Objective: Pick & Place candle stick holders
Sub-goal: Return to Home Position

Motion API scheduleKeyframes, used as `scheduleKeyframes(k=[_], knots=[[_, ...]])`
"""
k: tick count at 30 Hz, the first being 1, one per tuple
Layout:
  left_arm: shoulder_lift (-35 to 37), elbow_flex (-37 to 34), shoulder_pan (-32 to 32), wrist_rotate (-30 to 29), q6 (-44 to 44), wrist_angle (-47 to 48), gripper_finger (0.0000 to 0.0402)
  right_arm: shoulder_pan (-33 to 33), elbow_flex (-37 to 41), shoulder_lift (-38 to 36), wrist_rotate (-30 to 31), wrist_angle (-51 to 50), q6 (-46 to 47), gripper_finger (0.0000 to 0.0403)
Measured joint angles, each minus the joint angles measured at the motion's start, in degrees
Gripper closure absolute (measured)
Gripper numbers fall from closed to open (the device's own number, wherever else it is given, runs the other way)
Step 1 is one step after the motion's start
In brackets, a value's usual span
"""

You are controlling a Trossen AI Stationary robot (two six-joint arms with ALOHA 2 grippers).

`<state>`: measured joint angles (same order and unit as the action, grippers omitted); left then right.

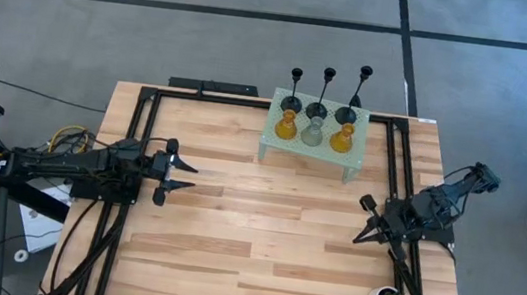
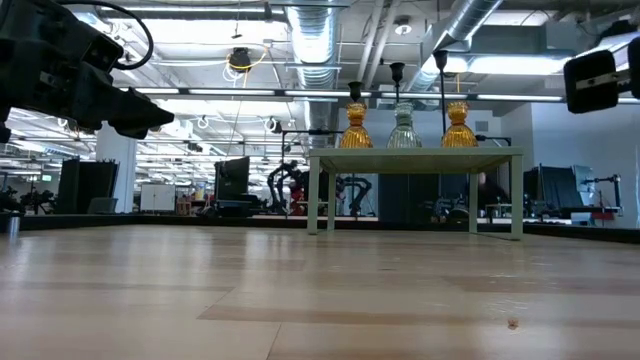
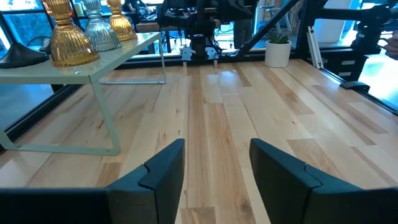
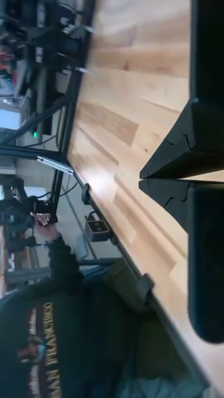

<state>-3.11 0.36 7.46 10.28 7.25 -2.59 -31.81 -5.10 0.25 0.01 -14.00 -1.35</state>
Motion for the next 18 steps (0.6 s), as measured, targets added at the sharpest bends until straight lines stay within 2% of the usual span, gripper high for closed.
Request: scheduleKeyframes(k=[4,7,13,18], knots=[[0.0,0.0,0.0,-0.02,0.02,0.1,0.022,0.28,-0.01,0.0,0.12,-0.1,-8.0,0.0403],[0.0,0.0,0.0,-0.01,0.0,0.16,0.022,1.66,-0.03,0.02,1.34,-0.21,-9.59,0.0403],[0.0,0.0,0.0,0.0,-0.04,0.17,0.022,5.39,-0.07,0.07,1.46,-0.42,-7.66,0.0403],[0.0,0.0,0.0,0.0,-0.13,0.07,0.022,6.6,-0.07,0.11,1.46,-0.42,-0.36,0.0403]])
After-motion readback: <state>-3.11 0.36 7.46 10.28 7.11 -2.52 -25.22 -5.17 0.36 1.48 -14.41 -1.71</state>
